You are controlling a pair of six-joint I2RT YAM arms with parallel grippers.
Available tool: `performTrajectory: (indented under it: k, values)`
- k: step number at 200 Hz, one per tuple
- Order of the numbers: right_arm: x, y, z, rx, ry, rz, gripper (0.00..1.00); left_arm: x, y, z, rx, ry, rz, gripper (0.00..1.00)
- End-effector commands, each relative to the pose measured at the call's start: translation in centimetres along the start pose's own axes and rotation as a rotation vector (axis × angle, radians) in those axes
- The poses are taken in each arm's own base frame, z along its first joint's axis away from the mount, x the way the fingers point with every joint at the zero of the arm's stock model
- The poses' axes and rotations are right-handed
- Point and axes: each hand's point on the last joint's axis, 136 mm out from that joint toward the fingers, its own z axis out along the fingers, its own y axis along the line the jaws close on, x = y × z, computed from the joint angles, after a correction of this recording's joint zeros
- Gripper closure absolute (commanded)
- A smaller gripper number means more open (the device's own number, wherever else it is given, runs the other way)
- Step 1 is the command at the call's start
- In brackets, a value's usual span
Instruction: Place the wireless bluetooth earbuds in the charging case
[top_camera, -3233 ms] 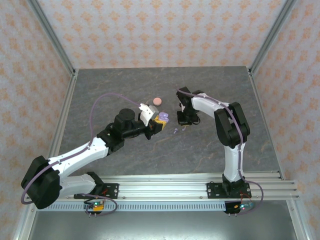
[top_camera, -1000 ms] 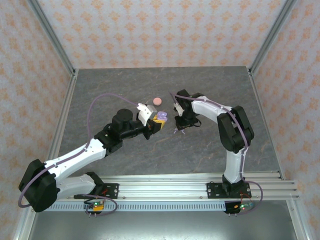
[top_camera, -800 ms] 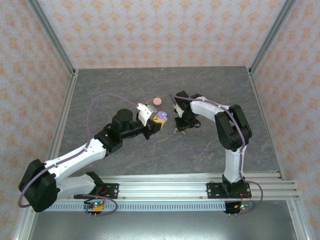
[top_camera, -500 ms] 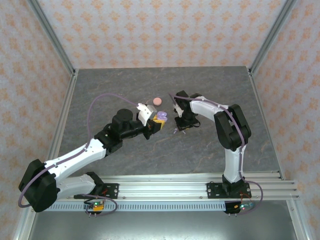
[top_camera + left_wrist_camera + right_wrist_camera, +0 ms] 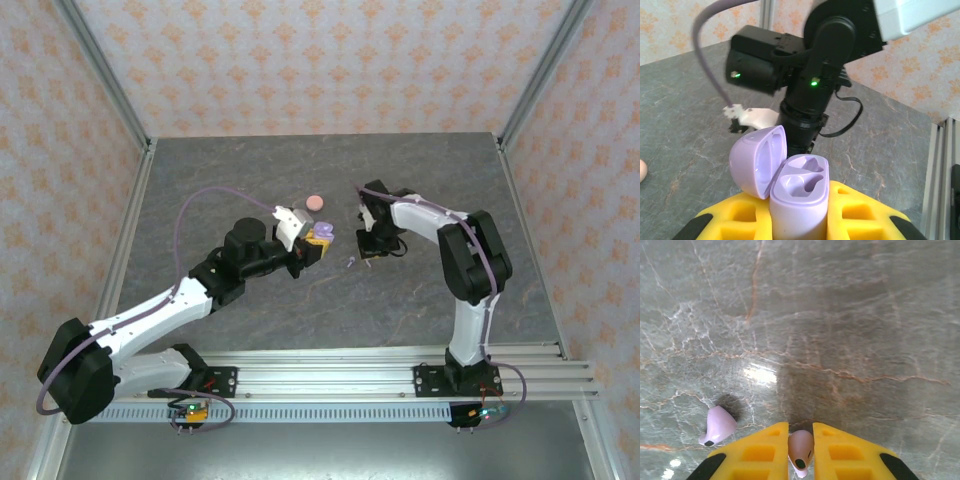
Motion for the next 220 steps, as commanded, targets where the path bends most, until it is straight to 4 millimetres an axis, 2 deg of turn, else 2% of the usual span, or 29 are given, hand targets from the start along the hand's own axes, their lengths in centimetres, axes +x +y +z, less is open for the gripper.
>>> performTrajectory:
  k: [1, 48, 91, 180, 220]
  values:
    - [-1.5, 1.4, -2.5, -0.163, -0.101, 0.092, 0.84, -0.2, 1.4, 0.4, -0.078, -0.042, -0.042, 0.91]
    - [-2.6, 2.6, -6.4, -0.411, -0.222, 0.167, 0.84, 0.2, 3.0, 1.1, -0.143, -0.108, -0.129, 0.91]
    - [-3.0, 4.7, -11.7, -0.548, -0.355, 0.133, 0.85, 0.4, 3.3, 1.8, -0.135, -0.131, -0.182, 0.91]
    - [-2.3, 8.8, -22.9, -0.77, -0.624, 0.018, 0.84, -0.8, 0.9, 3.3, 0.029, -0.154, -0.226, 0.91]
    - [-1.7, 10.4, -25.6, -0.81, -0.694, -0.029, 0.84, -2.1, 0.1, 3.3, 0.085, -0.203, -0.243, 0.91]
